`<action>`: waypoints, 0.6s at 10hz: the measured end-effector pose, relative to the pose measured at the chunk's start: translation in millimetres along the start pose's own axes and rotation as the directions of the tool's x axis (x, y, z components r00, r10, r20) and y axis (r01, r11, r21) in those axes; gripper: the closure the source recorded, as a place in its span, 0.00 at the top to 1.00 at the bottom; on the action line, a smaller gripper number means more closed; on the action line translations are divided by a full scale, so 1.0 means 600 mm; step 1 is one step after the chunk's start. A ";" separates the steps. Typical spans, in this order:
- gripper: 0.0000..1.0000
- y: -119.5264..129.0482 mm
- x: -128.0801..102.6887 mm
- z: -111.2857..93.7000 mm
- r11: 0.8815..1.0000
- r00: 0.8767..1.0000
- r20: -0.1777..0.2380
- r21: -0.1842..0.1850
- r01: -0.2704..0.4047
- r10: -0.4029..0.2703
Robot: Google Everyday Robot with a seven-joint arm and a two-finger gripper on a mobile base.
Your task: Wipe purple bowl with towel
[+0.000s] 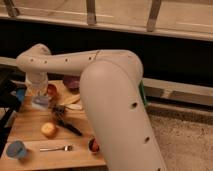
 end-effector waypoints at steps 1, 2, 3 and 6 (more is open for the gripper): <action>0.00 -0.038 -0.023 -0.028 0.999 0.999 0.035 0.016 -0.034 0.033; 0.00 -0.070 -0.043 -0.048 0.997 0.996 0.061 0.026 -0.066 0.064; 0.00 -0.099 -0.061 -0.062 0.995 0.993 0.079 0.032 -0.096 0.093; 0.00 -0.145 -0.083 -0.078 0.989 0.985 0.096 0.021 -0.149 0.146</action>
